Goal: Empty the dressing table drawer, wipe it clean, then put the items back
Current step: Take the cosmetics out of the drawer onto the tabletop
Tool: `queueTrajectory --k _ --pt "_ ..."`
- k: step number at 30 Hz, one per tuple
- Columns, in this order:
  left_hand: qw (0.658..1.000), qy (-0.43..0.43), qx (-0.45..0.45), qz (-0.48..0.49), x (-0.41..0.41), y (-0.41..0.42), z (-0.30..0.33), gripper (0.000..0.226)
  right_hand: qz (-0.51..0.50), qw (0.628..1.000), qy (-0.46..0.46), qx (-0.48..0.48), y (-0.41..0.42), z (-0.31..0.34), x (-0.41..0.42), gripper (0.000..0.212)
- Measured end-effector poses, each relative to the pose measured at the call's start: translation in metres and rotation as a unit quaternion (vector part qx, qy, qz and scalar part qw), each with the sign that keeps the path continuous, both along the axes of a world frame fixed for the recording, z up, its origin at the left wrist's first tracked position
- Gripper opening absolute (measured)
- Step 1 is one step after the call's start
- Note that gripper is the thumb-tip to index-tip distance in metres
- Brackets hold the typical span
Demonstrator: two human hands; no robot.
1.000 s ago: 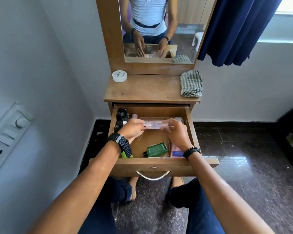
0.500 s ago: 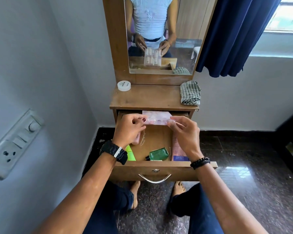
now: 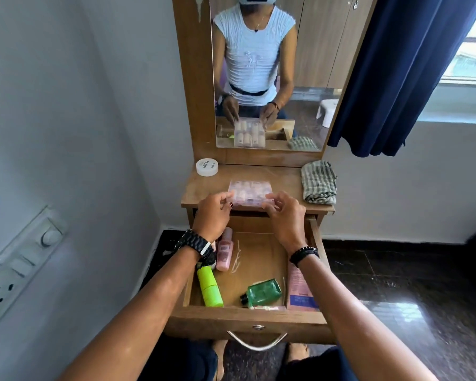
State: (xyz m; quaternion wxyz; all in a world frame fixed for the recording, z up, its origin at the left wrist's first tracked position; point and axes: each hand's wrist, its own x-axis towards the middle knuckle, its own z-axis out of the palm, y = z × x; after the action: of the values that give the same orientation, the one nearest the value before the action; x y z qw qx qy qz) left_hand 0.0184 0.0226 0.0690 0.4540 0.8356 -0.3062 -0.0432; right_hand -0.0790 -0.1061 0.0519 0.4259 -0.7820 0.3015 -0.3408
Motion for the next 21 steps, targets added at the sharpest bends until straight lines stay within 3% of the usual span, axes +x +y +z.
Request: queueTrajectory --k 9,21 --pt "0.984 -0.047 0.171 -0.009 0.036 -0.030 -0.008 0.028 0.011 0.996 0.074 -0.055 -0.021 -0.024 0.051 0.015" --pt "0.965 -0.062 0.251 -0.034 0.059 -0.044 -0.013 0.044 0.029 0.994 0.068 -0.082 -0.027 -0.023 0.076 0.013"
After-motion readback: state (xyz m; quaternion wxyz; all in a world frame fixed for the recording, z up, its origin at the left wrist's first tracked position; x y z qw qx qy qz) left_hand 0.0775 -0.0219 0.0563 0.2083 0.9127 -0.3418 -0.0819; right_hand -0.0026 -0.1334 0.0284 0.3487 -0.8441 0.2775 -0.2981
